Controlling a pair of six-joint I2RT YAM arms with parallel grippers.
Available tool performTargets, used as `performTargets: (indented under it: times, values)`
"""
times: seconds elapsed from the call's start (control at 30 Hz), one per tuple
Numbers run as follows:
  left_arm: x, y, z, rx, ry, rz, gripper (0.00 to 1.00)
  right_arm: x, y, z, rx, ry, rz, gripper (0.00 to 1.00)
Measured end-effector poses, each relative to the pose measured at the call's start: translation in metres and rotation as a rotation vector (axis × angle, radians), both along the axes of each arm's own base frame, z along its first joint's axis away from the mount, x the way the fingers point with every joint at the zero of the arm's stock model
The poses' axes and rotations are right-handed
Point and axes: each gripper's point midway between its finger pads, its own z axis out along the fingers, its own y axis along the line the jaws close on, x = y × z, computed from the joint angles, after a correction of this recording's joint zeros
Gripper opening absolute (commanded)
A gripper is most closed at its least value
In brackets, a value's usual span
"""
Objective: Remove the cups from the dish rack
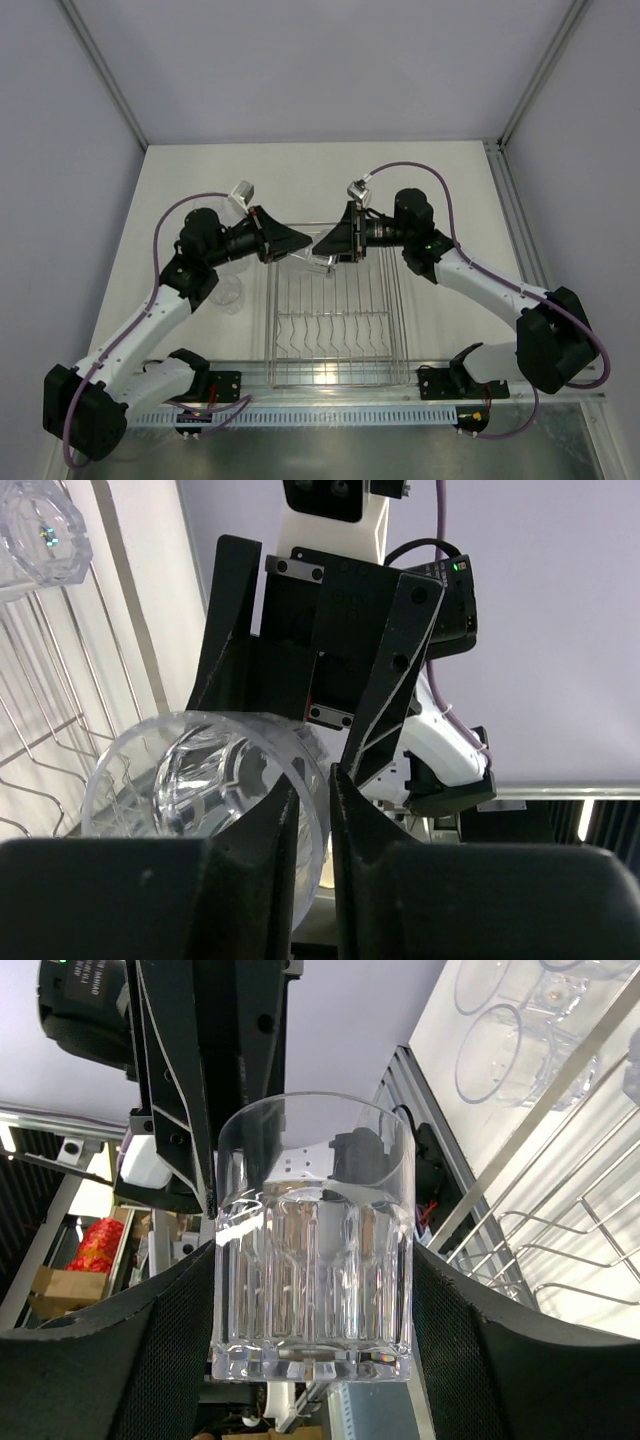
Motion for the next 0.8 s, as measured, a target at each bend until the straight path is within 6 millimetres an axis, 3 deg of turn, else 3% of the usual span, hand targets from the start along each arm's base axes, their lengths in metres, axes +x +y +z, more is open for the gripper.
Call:
performTargets:
  times: [0.1,0.23,0.37,0.63,0.73,0.8]
  values:
    - [0.002,0.001,-0.003,0.025,0.008,0.016,0.06,0.0,-0.001,-0.006,-0.022,-0.001,-0.004,0.99]
    - [0.016,0.011,-0.004,0.123,-0.006,0.101,0.01,-0.002,-0.003,-0.014,-0.062,0.003,0.002,1.0]
    - [0.038,0.039,0.003,0.253,-0.027,0.247,0.0,-0.006,-0.01,-0.021,-0.109,-0.008,-0.001,1.0]
    - [0.069,0.132,0.001,0.713,0.005,0.626,0.0,-0.012,-0.027,-0.037,-0.23,-0.042,-0.021,1.0]
    - [0.07,0.179,-0.018,0.93,0.076,0.77,0.0,-0.015,-0.033,-0.043,-0.275,-0.055,-0.023,1.0]
    - [0.06,0.214,-0.035,1.06,0.162,0.843,0.0,-0.017,-0.036,-0.046,-0.3,-0.065,-0.025,1.0]
